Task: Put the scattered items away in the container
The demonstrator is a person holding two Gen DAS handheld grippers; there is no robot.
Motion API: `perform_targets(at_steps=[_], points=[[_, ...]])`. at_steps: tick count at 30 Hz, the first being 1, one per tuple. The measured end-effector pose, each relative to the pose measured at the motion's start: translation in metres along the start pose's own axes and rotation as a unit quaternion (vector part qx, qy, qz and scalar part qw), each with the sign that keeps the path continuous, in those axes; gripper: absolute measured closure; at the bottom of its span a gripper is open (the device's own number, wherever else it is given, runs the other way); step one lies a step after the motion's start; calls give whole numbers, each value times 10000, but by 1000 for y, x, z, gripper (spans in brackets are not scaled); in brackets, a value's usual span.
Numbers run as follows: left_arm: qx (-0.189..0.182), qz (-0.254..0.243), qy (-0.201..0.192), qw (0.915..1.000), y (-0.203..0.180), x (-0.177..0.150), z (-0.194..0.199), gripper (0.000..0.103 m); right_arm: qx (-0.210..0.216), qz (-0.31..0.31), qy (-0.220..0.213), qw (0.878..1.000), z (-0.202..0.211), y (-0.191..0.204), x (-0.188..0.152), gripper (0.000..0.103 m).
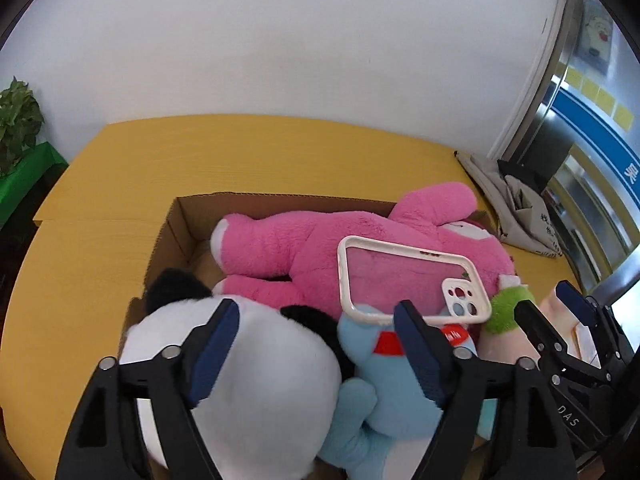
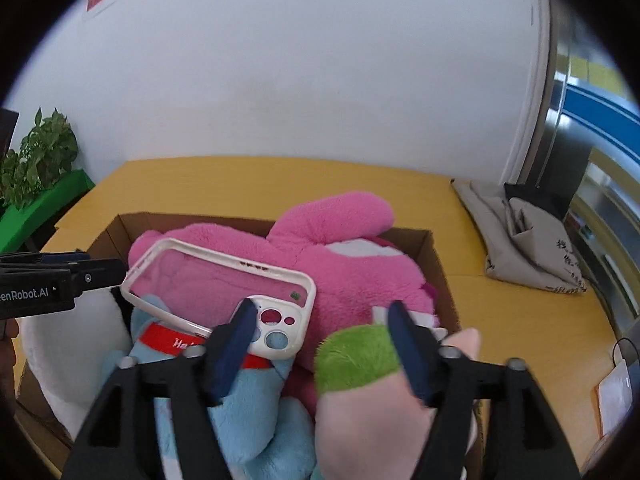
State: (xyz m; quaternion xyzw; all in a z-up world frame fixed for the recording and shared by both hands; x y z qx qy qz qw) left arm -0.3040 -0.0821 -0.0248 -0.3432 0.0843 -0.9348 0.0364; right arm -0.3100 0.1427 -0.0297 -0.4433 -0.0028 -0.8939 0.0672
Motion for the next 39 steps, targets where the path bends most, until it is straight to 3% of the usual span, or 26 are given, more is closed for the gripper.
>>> perform_targets(at_steps=[3,6,10,15,26,39], points=[[133,-137,-146,9997,-4,-30,44,9,141,82,-90,9998,44,4,-17,22],[369,-373,-338,9981,-19,-70,82,0,219,131,166,9995,76,13,-45,22],[565,-624,-479,9953,-40,-128,119,0,115,167,205,9996,116,21,-84,22],[397,-469,-521,9968,-52,-175,146,0,-68,74,111,9999,157,20,-121,22],[381,-186,-820,9957,-50,-194,179,0,-52,-23,0,10000,205,18,-133,22],[268,-199,-713,9969,-56,-207,176,0,-59,-21,91,9999,205,21,-139,22]])
Point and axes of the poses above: each gripper's, at about its wrist camera, not at the fingertips, and z roughly against the way its jaws point, y to its left, x to its top, the point moved 6 cm from there along -z, roughly the way its jaws point, and after that the axes turned 1 degree about y, right-handed, at the moved point
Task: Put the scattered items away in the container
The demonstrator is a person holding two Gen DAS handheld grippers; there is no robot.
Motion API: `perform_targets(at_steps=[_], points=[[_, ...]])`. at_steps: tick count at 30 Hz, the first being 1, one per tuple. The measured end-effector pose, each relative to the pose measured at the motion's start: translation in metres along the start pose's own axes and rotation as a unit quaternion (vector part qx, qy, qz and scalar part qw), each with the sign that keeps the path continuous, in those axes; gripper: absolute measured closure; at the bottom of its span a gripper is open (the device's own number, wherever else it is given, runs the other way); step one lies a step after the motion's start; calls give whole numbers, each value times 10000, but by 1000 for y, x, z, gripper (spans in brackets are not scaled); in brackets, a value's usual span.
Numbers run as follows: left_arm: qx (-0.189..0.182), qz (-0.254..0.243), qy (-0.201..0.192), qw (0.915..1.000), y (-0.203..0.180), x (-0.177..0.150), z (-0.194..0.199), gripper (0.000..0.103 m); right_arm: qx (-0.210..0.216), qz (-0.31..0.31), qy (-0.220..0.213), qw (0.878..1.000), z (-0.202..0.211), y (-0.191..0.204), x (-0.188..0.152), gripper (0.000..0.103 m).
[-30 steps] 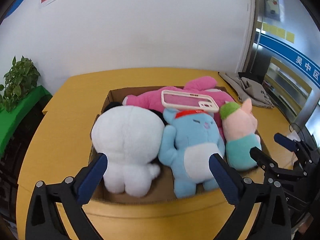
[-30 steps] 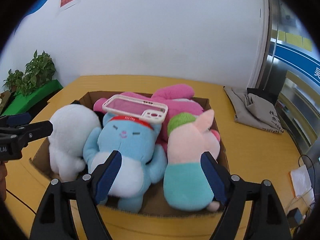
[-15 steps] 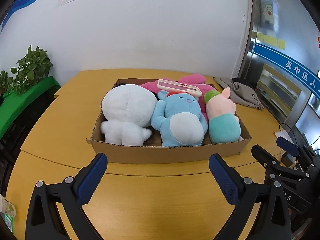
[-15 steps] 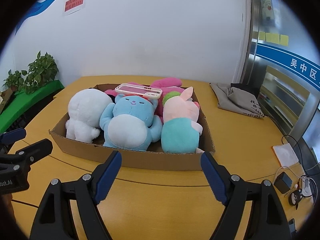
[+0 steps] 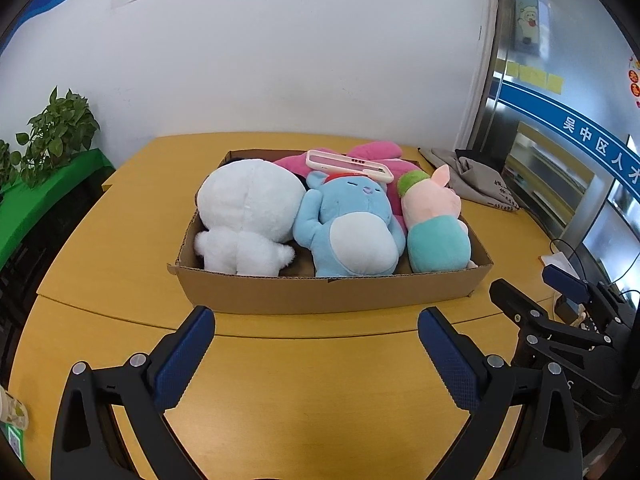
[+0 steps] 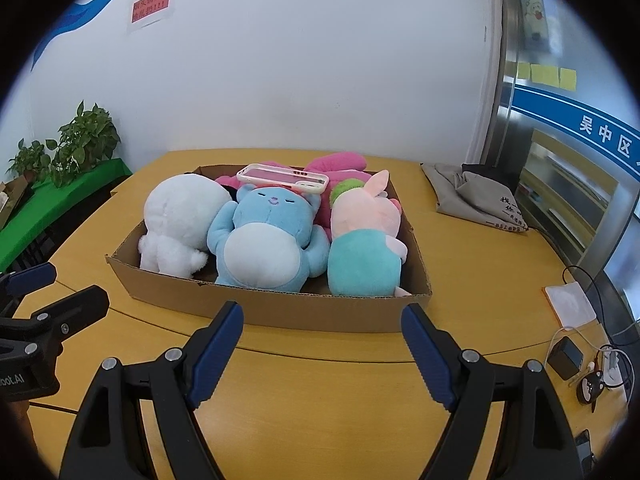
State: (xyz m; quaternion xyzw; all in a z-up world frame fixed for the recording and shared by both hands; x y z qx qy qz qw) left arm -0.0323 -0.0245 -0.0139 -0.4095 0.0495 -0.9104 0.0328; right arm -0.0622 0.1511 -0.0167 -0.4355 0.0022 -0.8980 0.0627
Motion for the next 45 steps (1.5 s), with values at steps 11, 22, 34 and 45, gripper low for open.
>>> perform_targets(at_steps=[11,22,34,45], points=[[4,-3,88,10000,-1,-2,-6,0,-4,-49,98,9999,-8,-4,-5,22],[-11,14,167,9999,-3,-2,-11,0,-13,-109,142,9998,-12,-10,-8,22],[-2,-73,227,9997,-9,-2,-15,0,10,-129,209,9997,-16,-12,-11,22],[-5,-32,239,9997,-8,-3,-17,0,-2,-146,279,9995,-21,-12,-12,22]])
Point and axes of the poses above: each gripper's, at about its wrist camera, not at the fingertips, and z roughly against the way its jaws point, y to its left, x to its top, the point moved 6 cm from there along -z, roughly the way its jaws point, and after that the axes turned 1 degree about y, right-handed, at the moved point
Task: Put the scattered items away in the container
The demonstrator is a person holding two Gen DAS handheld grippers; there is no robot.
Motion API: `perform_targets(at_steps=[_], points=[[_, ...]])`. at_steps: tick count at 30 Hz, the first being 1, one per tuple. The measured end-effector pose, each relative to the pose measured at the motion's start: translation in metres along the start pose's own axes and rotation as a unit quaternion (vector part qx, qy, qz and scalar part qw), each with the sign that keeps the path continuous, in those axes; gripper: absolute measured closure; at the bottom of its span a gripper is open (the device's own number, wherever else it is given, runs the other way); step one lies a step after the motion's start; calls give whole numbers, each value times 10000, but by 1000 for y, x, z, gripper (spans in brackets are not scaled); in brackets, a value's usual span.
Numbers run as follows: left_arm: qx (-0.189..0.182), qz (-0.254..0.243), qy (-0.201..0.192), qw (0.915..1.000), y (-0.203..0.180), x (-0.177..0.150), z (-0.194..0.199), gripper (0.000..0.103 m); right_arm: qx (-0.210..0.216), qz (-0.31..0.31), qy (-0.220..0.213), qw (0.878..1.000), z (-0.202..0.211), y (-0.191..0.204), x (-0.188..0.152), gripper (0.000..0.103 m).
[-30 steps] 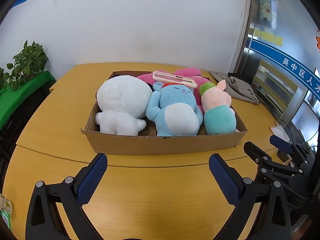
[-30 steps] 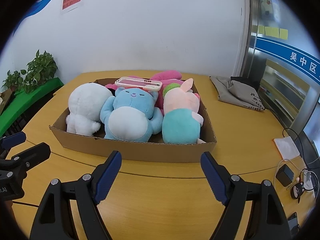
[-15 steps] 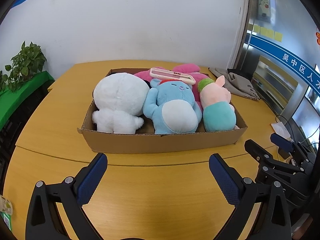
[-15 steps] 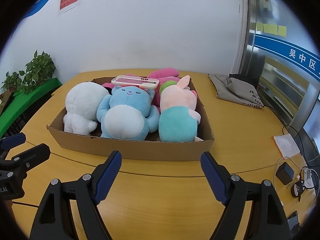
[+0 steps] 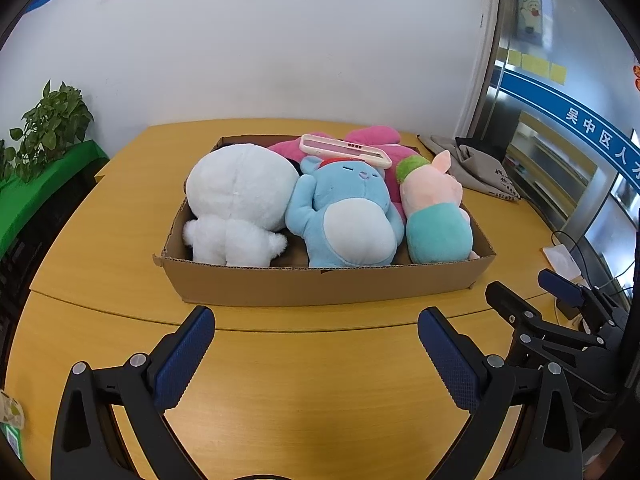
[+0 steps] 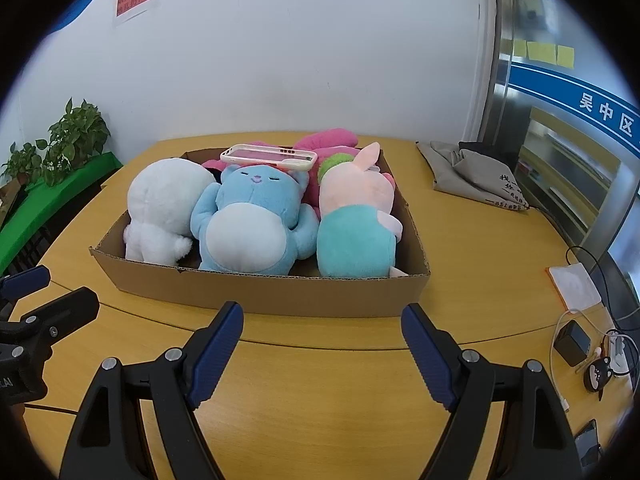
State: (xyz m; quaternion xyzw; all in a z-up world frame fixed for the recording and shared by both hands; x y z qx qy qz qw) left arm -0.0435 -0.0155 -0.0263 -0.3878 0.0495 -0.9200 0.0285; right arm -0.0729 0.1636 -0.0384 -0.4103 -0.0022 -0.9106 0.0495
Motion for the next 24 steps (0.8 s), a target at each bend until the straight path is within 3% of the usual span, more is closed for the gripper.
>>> perform_targets(at_steps=[14,24], points=[[64,-37,86,9999,2,-4,-4,0,-4,-4,31,10000,0,1,-2,22],[144,-200,-82,9997,-3,-4,0,0,33,-23,23,10000,0,1,-3,22]])
Point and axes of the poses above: each gripper's, at about its wrist camera, not at the fingertips, and z roughly against the way its jaws point, y to its left, x to its top, the point moved 6 cm from there along -z, roughly the way its jaws point, and after that the axes turned 1 degree about y, right-handed, at the moved point
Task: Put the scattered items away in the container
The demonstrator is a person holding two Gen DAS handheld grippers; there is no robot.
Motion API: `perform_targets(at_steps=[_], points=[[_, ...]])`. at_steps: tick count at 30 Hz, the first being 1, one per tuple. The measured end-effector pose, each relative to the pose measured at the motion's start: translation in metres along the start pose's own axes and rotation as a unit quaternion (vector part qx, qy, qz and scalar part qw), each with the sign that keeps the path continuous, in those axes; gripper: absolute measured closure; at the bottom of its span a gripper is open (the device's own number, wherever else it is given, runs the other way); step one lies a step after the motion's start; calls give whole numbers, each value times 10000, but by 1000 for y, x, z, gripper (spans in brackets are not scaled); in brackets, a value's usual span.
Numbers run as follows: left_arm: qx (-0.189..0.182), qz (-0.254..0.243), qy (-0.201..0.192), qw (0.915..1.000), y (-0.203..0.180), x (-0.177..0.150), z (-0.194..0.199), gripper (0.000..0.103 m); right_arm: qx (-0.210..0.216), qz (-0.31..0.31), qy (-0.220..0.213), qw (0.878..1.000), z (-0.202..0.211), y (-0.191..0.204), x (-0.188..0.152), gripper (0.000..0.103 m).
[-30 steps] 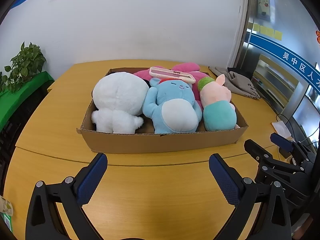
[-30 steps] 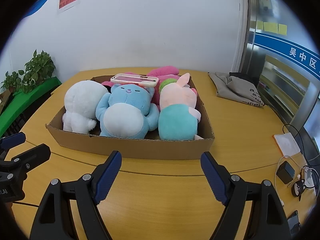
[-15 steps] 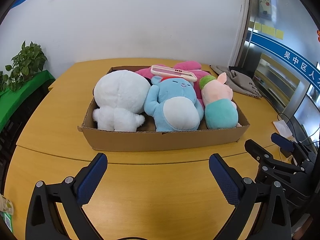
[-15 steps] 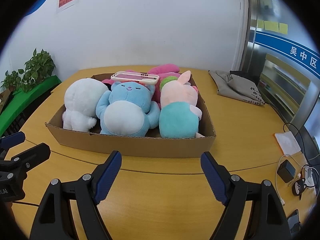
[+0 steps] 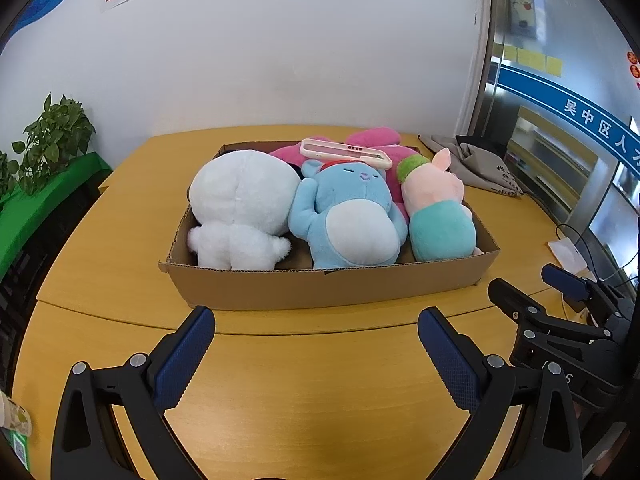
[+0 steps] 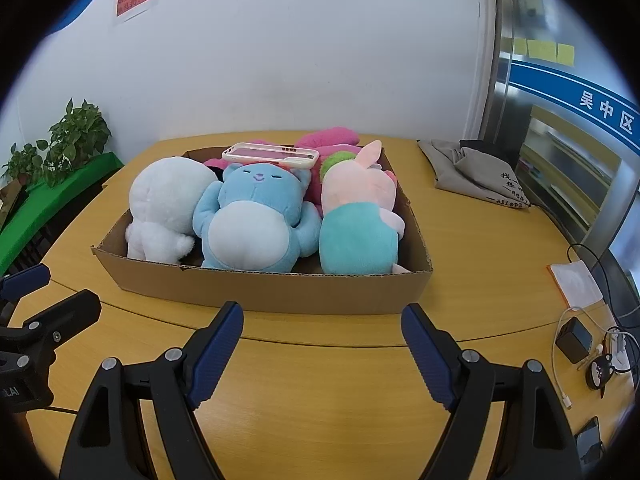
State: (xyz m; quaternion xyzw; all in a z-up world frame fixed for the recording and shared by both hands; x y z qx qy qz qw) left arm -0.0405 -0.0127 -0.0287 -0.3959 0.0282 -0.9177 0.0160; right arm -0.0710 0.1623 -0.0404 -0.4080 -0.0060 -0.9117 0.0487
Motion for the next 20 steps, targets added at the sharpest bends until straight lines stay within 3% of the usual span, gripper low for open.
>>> perform_targets(at_steps=[12,20], points=[[-32,17,210,9998,-5,-6,-5,0,15,-5,13,10000,-1,0,-3,22],[27,1,147,9999,-5,-8,-2,0,11,-14,29,10000,-2,0,-3,22]])
Point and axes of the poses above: each gripper's, at about its wrist camera, not at the fingertips, and z roughly against the way its jaws point, y to its left, x to its top, the point moved 6 cm from there along -z, roughly the way its jaws point, and after that the axes turned 1 degree about y, right-handed, at the moved point
